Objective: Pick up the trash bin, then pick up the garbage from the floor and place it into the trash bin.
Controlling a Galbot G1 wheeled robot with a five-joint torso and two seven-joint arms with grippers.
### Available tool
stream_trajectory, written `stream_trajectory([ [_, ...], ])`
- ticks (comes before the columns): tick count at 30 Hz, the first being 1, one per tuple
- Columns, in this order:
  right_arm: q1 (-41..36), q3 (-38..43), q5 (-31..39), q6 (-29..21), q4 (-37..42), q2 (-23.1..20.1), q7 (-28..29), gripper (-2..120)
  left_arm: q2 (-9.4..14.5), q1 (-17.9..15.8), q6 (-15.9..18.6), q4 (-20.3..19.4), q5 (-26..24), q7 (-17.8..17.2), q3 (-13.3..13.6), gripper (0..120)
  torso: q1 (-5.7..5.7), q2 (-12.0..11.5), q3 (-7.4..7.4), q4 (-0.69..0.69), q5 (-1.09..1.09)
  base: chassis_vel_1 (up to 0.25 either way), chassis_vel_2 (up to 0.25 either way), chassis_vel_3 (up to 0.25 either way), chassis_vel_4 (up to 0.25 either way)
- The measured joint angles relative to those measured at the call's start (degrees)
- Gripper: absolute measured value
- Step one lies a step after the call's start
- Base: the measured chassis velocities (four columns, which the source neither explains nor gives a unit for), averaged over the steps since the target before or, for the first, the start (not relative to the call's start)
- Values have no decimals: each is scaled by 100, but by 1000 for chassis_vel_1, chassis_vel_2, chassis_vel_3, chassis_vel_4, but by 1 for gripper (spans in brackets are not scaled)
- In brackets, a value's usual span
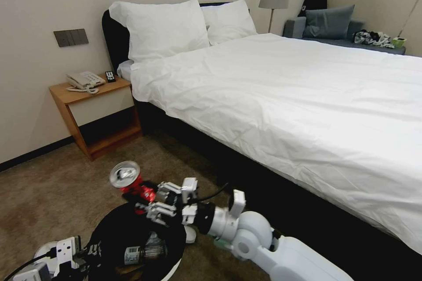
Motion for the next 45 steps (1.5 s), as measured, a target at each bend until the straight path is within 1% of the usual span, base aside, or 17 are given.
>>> stream_trajectory([
  [7, 28, -289, -147, -88, -191, -118, 198, 42, 7, -15, 13, -6, -6, 0, 1, 4, 0, 0, 0, -1, 0, 0, 0, 0, 0],
  [26, -16, -354, -527, -213, -457, -147, 550, 42, 22, -22, 23, -12, -28, 0, 7, 4, 0, 0, 0, -1, 1, 0, 0, 0, 0],
  [27, -18, -356, -540, -212, -467, -135, 568, 44, 22, -21, 23, -13, -29, 0, 7, 4, 0, 0, 0, -1, 0, 0, 0, 0, 0],
  [28, -19, -358, -544, -204, -473, -124, 571, 51, 22, -21, 23, -13, -30, 0, 7, 4, 0, 0, 0, -1, 0, 0, 0, 0, 0],
  [29, -20, -360, -545, -200, -474, -120, 571, 55, 21, -21, 23, -13, -31, 0, 7, 4, 0, 0, 0, -1, 0, 0, 0, 0, 0],
  [30, -20, -360, -545, -200, -474, -120, 571, 55, 21, -21, 23, -13, -31, 0, 7, 4, 0, 0, 0, -1, 0, 0, 0, 0, 0],
  [32, -20, -365, -547, -194, -475, -115, 570, 62, 21, -20, 23, -14, -31, 0, 7, 4, 0, 0, 0, -1, 0, 0, 0, 0, 0],
  [33, -20, -365, -547, -194, -475, -115, 570, 62, 21, -20, 23, -14, -31, 0, 7, 4, 0, 0, 0, -1, 0, 0, 0, 0, 0],
  [34, -20, -367, -545, -190, -475, -115, 569, 72, 20, -20, 23, -14, -32, 0, 7, 4, 0, 0, 0, -1, 0, 0, 0, 0, 0],
  [35, -20, -367, -545, -190, -475, -115, 569, 72, 20, -20, 23, -14, -32, 0, 7, 4, 0, 0, 0, -1, 0, 0, 0, 0, 0],
  [36, -20, -369, -538, -179, -469, -118, 559, 81, 15, -19, 23, -19, -31, 0, 7, 4, 0, 0, 0, -1, 0, 0, 0, 0, 0],
  [37, -20, -369, -538, -179, -469, -118, 559, 81, 15, -19, 23, -19, -31, 0, 7, 4, 0, 0, 0, -1, 0, 0, 0, 0, 0],
  [38, -24, -369, -530, -176, -456, -123, 551, 83, 12, -19, 23, -20, -31, 0, 9, 4, 0, 0, 0, -1, 0, 0, 0, 0, 0],
  [39, -38, -370, -523, -154, -432, -133, 527, 90, 7, -18, 23, -20, -31, 0, 13, 4, 0, 0, 0, -1, 0, 0, 0, 0, 0],
  [40, -38, -370, -523, -154, -432, -133, 527, 90, 7, -18, 23, -20, -31, 0, 13, 4, 0, 0, 0, -1, 0, 0, 0, 0, 0],
  [42, -49, -367, -523, -120, -407, -143, 490, 99, 1, -19, 24, -21, -28, 0, 19, 4, 0, 0, 0, -1, 0, 0, 0, 0, 0],
  [45, -51, -346, -523, -67, -369, -142, 442, 100, 0, -19, 23, -20, -24, -1, 21, 4, 0, 0, 0, -1, 0, 0, 0, 0, 0],
])
